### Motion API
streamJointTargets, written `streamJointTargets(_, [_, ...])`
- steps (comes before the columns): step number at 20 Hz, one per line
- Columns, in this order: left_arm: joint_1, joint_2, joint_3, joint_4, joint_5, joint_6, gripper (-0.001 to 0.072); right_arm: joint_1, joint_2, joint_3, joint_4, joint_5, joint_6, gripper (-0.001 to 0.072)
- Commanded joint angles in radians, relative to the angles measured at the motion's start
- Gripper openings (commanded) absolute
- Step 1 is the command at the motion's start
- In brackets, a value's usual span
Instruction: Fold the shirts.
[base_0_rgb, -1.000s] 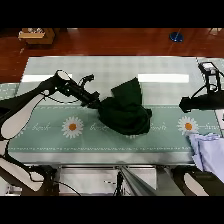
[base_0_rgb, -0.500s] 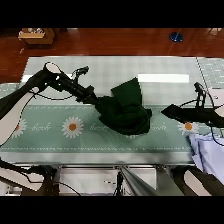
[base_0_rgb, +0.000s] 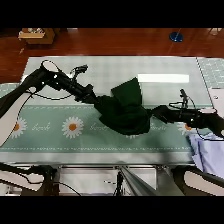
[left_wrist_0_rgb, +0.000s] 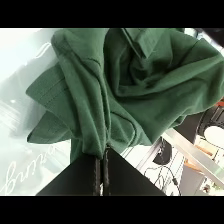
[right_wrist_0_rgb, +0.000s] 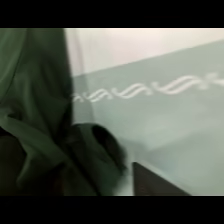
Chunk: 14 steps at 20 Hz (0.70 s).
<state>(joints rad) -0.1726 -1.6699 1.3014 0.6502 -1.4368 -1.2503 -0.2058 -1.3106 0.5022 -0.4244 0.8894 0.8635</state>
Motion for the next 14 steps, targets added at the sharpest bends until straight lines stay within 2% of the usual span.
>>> streamJointTargets(1, [0.002,0.011,0.002,-0.006,0.000,-0.004,0.0024,0.058,-0.071,0.008,0.048,-0.024,-0.058,0.0497])
streamJointTargets(5, [0.005,0.017,0.002,-0.015,0.000,-0.004,0.0024,0.060,-0.071,0.013,0.141,-0.018,-0.026,0.0486])
streamJointTargets(6, [0.008,0.018,0.002,-0.027,0.000,-0.003,0.0024,0.060,-0.071,0.017,0.143,-0.009,-0.028,0.0330])
streamJointTargets(7, [0.010,0.018,0.002,-0.040,0.000,-0.003,0.0024,0.059,-0.071,0.021,0.138,0.003,-0.025,0.0026])
streamJointTargets(9, [0.019,0.025,0.003,-0.059,0.000,-0.003,0.0023,0.059,-0.071,0.035,0.146,0.031,-0.034,0.0021])
streamJointTargets(11, [0.036,0.058,0.033,-0.059,-0.005,-0.003,0.0022,0.059,-0.056,0.074,0.145,0.123,-0.046,0.0021])
streamJointTargets(14, [0.085,0.163,0.168,-0.059,-0.004,-0.003,0.0021,0.059,0.070,0.172,0.105,0.225,-0.029,0.0020])
